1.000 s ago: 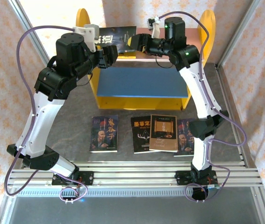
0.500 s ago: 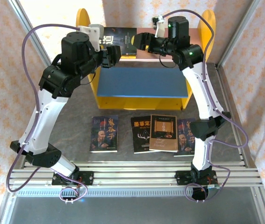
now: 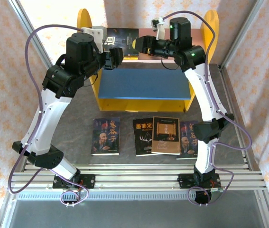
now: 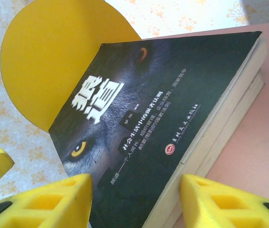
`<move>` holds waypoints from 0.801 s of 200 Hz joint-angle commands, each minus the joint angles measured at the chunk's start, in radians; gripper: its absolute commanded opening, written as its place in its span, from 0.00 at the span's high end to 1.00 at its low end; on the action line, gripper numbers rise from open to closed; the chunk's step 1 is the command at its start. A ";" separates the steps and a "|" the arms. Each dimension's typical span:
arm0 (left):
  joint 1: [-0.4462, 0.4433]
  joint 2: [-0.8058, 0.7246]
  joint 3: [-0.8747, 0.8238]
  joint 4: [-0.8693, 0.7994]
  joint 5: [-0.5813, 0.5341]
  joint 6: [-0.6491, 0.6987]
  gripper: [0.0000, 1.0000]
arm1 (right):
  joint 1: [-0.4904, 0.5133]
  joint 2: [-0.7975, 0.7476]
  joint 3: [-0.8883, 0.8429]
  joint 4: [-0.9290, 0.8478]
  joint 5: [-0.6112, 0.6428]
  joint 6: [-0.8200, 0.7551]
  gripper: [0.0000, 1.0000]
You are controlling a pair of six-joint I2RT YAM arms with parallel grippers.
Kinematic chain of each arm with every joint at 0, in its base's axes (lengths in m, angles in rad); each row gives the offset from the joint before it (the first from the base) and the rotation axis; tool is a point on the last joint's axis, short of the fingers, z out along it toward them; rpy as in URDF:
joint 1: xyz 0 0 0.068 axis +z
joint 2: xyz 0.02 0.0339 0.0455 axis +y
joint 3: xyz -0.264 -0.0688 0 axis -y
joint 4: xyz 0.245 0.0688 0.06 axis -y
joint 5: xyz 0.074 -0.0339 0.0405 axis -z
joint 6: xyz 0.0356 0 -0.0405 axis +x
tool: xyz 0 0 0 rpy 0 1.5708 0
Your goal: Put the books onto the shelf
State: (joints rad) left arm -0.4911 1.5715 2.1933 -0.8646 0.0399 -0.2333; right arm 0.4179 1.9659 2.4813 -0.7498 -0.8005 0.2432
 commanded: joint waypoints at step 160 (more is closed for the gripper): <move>-0.010 -0.011 0.034 -0.032 -0.040 0.022 0.30 | -0.003 -0.050 -0.046 0.000 -0.088 -0.030 0.56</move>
State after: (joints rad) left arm -0.4911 1.5715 2.1983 -0.8761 0.0238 -0.2333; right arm 0.4129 1.9507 2.4485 -0.7441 -0.8459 0.2230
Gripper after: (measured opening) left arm 0.695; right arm 0.440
